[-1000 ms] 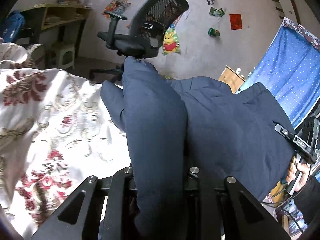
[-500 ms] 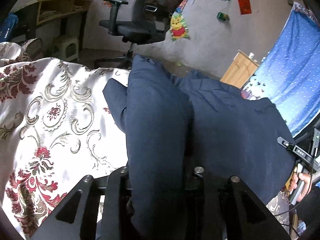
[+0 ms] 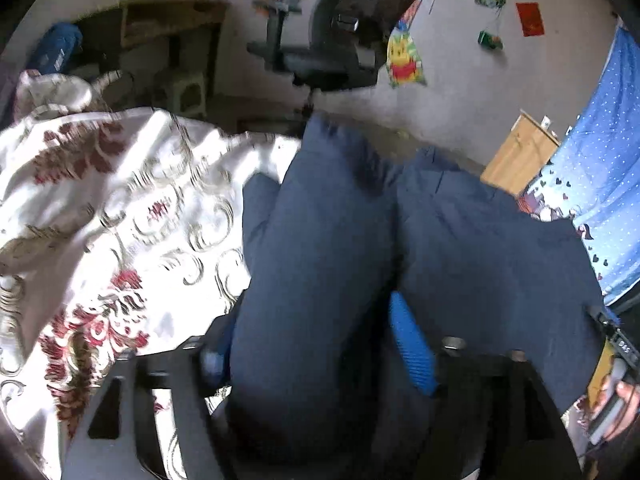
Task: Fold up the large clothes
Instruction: 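Open both grippers and release the folded jacket, then push the folded jacket bundle across the bedspread with both grippers open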
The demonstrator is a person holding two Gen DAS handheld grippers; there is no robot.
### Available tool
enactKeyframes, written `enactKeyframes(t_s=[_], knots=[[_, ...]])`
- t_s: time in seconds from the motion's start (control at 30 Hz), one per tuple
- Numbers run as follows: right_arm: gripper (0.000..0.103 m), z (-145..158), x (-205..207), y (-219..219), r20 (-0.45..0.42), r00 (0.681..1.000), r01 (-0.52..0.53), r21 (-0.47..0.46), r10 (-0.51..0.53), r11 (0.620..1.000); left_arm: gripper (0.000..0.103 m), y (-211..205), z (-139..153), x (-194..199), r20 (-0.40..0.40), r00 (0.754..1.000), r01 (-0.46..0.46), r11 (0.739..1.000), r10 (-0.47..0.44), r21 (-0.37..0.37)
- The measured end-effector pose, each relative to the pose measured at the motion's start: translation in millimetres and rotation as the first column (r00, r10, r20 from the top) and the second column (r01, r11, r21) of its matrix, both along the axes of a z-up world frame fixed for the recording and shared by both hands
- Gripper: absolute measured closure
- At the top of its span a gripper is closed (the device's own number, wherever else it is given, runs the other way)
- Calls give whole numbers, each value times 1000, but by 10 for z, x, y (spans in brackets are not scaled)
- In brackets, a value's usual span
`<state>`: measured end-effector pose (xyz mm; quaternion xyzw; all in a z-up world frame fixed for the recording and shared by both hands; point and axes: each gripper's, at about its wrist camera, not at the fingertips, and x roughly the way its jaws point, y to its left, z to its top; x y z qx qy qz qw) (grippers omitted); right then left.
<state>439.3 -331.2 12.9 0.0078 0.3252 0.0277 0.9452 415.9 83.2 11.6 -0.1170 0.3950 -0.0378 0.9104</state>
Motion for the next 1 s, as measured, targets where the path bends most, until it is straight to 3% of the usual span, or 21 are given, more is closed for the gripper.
enactKeyframes(t_s=[0.03, 0.33, 0.7, 1.0], knots=[[5, 24, -33, 8, 17, 1000, 3, -13, -3, 1000, 19, -17, 53, -60, 35, 999, -5, 1000, 5, 5], [3, 330, -455, 69, 132, 991, -11, 28, 7, 1000, 3, -300, 450, -522, 187, 982, 23, 999, -31, 43], [0, 788, -1142, 223, 263, 962, -83, 49, 67, 995, 2, -737, 945, -1188, 341, 937, 51, 996, -74, 76], [0, 1000, -1666, 224, 322, 943, -117, 82, 84, 990, 2, -991, 1256, -1785, 441, 892, 48, 990, -102, 132]])
